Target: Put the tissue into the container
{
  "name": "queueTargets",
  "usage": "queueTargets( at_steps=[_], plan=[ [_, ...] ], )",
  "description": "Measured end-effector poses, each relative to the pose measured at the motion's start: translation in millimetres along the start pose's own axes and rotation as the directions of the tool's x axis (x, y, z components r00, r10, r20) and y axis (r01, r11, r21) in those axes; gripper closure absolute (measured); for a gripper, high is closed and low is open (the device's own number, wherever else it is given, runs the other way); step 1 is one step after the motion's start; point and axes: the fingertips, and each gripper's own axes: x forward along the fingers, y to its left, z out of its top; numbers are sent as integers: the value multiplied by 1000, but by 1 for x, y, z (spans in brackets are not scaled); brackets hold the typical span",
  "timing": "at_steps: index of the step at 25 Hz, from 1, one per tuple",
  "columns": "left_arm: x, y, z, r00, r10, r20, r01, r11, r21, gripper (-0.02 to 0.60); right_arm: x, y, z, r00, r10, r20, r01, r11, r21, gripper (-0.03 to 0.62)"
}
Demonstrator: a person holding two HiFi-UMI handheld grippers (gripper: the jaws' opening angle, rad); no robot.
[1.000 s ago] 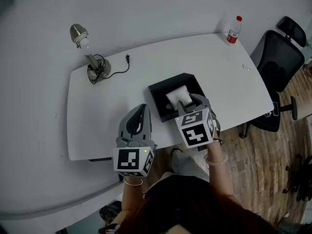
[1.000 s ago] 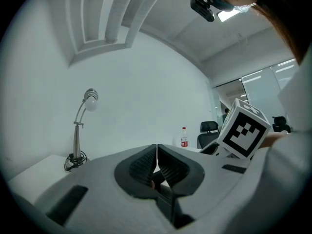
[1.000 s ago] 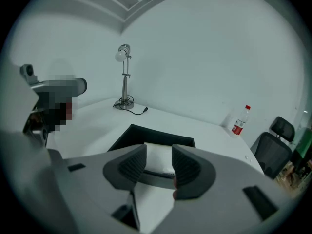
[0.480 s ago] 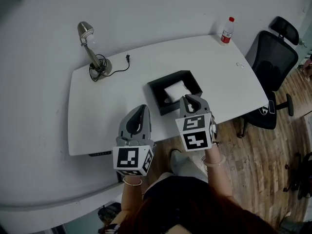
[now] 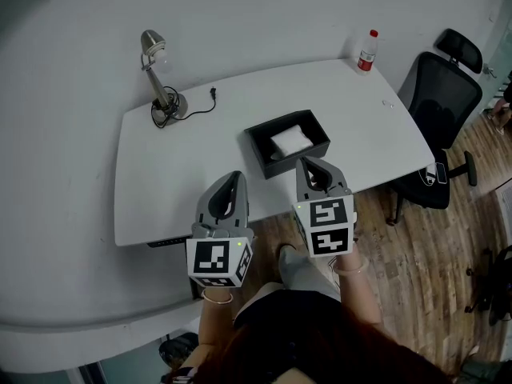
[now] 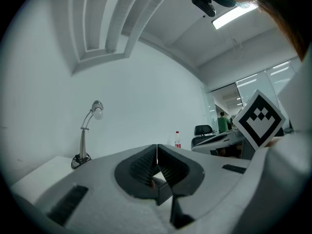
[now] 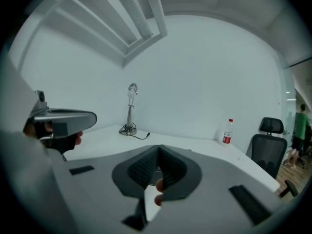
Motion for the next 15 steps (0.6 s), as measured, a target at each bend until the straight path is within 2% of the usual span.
queueTargets(
  at_steps=[9, 15],
  plan=[
    [-32, -12, 6, 1000, -18, 21, 18, 1000, 22, 554, -43, 20, 8, 995, -3, 100, 1, 1000, 18, 574],
    [-45, -23, 10, 999, -25, 25, 24, 999, 29, 554, -68, 28, 14, 988, -19, 151, 22, 1000, -18, 574]
  ],
)
